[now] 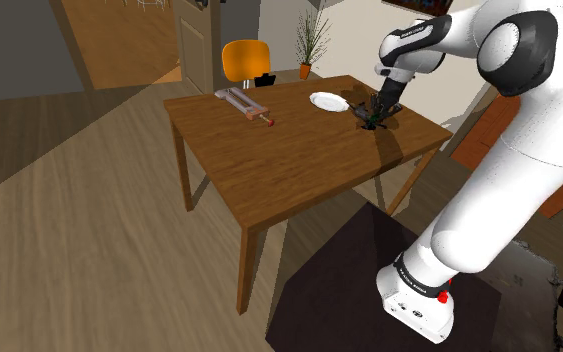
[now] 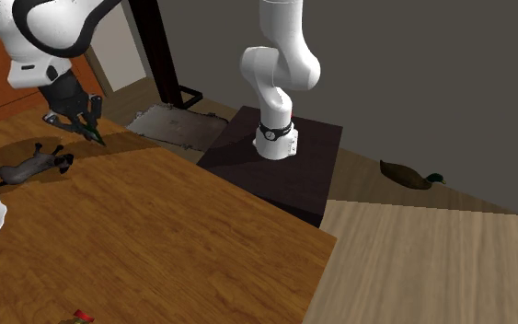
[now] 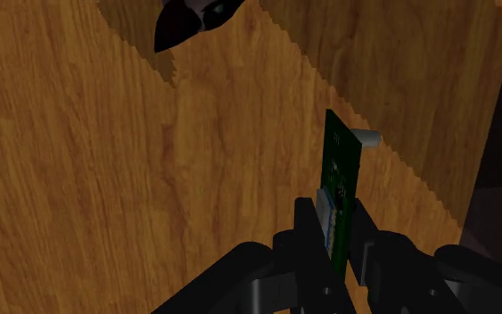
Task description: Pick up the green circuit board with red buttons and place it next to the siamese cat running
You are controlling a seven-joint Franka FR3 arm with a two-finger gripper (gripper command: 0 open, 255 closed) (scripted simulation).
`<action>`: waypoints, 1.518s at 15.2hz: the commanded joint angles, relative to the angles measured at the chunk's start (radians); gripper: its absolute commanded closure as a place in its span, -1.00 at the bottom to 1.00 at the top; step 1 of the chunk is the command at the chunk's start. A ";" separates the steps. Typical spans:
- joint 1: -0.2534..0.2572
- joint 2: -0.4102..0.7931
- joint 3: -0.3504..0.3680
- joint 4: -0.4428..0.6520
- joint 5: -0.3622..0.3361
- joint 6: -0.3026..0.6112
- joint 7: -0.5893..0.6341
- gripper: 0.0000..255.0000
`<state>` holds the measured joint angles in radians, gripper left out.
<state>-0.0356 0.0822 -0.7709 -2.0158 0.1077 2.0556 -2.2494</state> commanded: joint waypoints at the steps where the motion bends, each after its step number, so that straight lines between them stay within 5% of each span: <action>1: -0.003 0.014 0.001 -0.018 0.013 0.027 -0.010 1.00; 14: -0.030 0.128 0.026 -0.097 0.123 0.184 -0.091 1.00; 22: -0.030 0.128 0.026 -0.097 0.123 0.184 -0.090 1.00; 23: -0.030 0.128 0.026 -0.097 0.123 0.184 -0.090 -1.00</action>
<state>-0.0658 0.2105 -0.7451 -2.1132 0.2306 2.2393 -2.3399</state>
